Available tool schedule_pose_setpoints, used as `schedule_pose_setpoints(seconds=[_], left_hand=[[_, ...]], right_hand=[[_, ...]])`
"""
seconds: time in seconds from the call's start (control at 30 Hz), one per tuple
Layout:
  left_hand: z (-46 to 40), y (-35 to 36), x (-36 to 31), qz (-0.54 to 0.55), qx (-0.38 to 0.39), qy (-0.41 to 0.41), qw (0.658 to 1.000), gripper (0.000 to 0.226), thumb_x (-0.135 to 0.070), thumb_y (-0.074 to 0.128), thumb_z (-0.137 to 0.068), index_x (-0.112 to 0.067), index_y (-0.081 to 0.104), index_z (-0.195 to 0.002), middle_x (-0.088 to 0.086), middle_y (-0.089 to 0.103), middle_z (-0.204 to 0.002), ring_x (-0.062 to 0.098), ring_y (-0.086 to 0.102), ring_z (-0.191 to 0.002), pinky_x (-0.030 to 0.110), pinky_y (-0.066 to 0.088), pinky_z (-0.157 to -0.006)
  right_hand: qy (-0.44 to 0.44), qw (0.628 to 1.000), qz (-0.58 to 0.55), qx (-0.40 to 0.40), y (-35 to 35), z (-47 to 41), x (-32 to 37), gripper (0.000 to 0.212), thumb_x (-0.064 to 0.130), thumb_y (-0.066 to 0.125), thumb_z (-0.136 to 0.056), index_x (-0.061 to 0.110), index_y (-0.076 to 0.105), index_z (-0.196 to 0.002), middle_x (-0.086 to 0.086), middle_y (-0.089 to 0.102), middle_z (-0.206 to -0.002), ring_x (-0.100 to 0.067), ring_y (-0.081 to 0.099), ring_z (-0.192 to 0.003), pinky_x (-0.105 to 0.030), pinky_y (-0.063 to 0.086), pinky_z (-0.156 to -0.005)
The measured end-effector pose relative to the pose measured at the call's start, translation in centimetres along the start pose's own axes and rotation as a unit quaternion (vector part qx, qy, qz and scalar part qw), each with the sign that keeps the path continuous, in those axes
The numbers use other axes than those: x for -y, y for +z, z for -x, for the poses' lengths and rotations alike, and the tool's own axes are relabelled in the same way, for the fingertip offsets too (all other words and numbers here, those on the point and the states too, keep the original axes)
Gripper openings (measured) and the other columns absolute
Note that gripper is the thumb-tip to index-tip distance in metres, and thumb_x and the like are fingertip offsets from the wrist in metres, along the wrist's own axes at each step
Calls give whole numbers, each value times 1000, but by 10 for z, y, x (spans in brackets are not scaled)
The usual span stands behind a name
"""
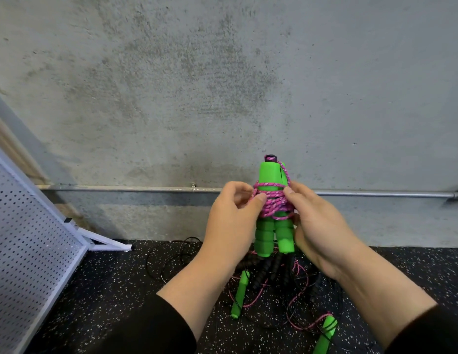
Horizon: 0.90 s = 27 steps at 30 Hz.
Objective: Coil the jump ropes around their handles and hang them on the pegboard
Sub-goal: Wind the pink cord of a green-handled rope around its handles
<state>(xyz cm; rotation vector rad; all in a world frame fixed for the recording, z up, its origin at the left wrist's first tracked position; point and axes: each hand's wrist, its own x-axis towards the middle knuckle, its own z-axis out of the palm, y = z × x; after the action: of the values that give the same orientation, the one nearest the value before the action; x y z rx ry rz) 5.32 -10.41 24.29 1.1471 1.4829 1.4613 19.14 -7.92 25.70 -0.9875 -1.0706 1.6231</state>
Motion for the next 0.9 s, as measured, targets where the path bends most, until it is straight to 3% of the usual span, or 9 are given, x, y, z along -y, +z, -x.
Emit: schedule_pose_setpoints(seconds=[0.13, 0.2, 0.3, 0.37, 0.47, 0.57, 0.73, 0.83, 0.9], left_hand=[[-1, -2, -2, 93, 72, -102, 988, 19, -16, 52, -105, -19, 67, -116, -5, 77, -104, 8, 70, -98, 30, 56, -94], [-2, -4, 2, 81, 99, -116, 985, 23, -28, 54, -105, -17, 72, -116, 1, 77, -110, 15, 71, -105, 35, 54, -94], [-6, -11, 8, 107, 64, -140, 982, 30, -41, 67, -96, -16, 74, -111, 4, 78, -107, 24, 72, -107, 45, 53, -99], [-10, -19, 8, 129, 51, -149, 979, 28, -35, 70, -95, -11, 74, -110, 5, 79, -102, 22, 74, -99, 38, 58, -91], [-16, -37, 4, 147, 68, -158, 974, 19, -23, 63, -99, -7, 74, -103, 4, 78, -87, 13, 72, -74, 20, 55, -64], [-18, -62, 7, 117, 81, -158, 977, 17, -22, 60, -101, -11, 72, -96, 0, 76, -81, 10, 70, -68, 20, 55, -61], [-18, -120, 29, -11, 94, -193, 977, 25, -36, 64, -99, -14, 73, -107, 5, 77, -99, 19, 66, -87, 32, 47, -83], [-20, -160, 52, -69, 102, -231, 965, 28, -34, 65, -98, -8, 71, -107, 9, 74, -91, 18, 62, -76, 29, 46, -71], [-21, -178, 64, -96, 106, -248, 958, 26, -31, 66, -98, -9, 70, -110, 6, 72, -91, 16, 61, -73, 30, 48, -74]], right_hand=[[0, 999, 33, -37, -1, 0, -5, 34, 11, 67, -95, 18, 61, -127, -13, 75, -97, -18, 75, -84, -32, 57, -72], [-5, 997, 65, -45, 2, 1, -8, 36, 13, 72, -91, 20, 62, -125, -9, 76, -94, -18, 75, -82, -27, 57, -66], [-7, 994, 108, -17, 10, 2, -9, 32, 21, 72, -92, 24, 65, -122, -8, 77, -99, -11, 75, -81, -23, 56, -62], [-8, 991, 134, -1, 15, 1, -10, 32, 25, 72, -92, 25, 66, -124, -6, 76, -103, -10, 74, -87, -29, 60, -70], [5, 990, 141, 3, 27, -1, -14, 31, 23, 73, -91, 23, 67, -122, -3, 77, -104, -14, 75, -89, -38, 61, -79], [35, 995, 88, 24, 48, -4, -26, 29, 13, 71, -92, 9, 67, -121, -9, 77, -103, -20, 76, -82, -36, 63, -68], [79, 991, 101, 41, 88, -8, -66, 25, 11, 70, -94, 4, 67, -118, -8, 76, -95, -13, 73, -65, -25, 57, -55], [116, 984, 120, 55, 114, -12, -101, 26, 11, 70, -94, 1, 67, -118, -6, 72, -88, -10, 68, -57, -25, 57, -51], [135, 979, 138, 67, 123, -15, -122, 30, 12, 70, -95, 1, 65, -122, -3, 70, -83, -7, 64, -53, -26, 57, -51]])
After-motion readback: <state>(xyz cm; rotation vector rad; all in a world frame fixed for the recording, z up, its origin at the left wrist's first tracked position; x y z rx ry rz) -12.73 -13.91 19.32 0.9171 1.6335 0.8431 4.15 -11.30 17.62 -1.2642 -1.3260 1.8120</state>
